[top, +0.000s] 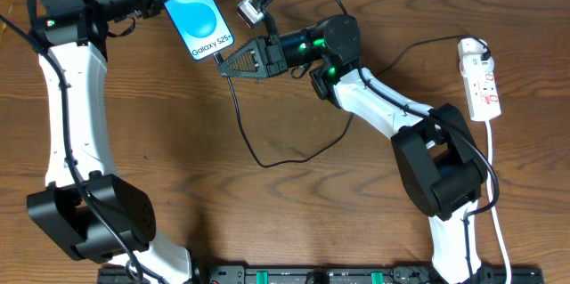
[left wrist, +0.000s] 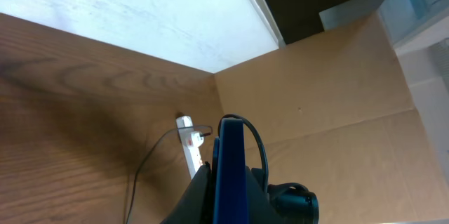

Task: Plug charger to phone and switch on socket
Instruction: 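Open the right gripper, release the connector and pull it away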

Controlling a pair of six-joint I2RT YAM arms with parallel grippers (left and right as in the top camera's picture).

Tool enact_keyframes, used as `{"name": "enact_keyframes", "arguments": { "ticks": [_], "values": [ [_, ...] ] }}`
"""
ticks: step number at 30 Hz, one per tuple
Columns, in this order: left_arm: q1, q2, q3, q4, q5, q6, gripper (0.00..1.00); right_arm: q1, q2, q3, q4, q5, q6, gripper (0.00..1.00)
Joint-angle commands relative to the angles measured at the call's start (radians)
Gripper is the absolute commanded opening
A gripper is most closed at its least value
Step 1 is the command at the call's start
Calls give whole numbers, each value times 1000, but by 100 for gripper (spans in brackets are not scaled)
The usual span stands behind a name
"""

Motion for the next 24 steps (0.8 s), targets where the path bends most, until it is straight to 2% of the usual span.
{"name": "enact_keyframes", "arguments": {
  "ticks": [1,2,4,7,8,9,13,18,20,24],
  "values": [
    [-30,0,7,-10,77,3,7,-20,9,6,1,171,19,1],
    [-30,0,7,-9,77,3,8,-20,9,6,1,169,19,1],
    [-29,0,7,-9,76,3,7,-20,9,6,1,158,16,18],
    [-19,0,7,-7,74,3,8,-24,9,6,1,134,15,74],
    [-13,0,7,-6,70,3,7,-27,9,6,1,126,15,90],
    [-7,0,7,-6,65,2,7,-31,9,6,1,119,15,99],
    [32,0,7,-6,62,2,7,-57,9,6,2,93,13,99],
    [75,0,7,-31,63,3,7,-97,9,6,-21,67,-76,99],
    [85,0,7,-62,62,3,7,-114,9,6,-97,55,-127,90],
    [91,0,5,-93,62,3,8,-143,9,6,-422,75,-277,89]
  ]
}}
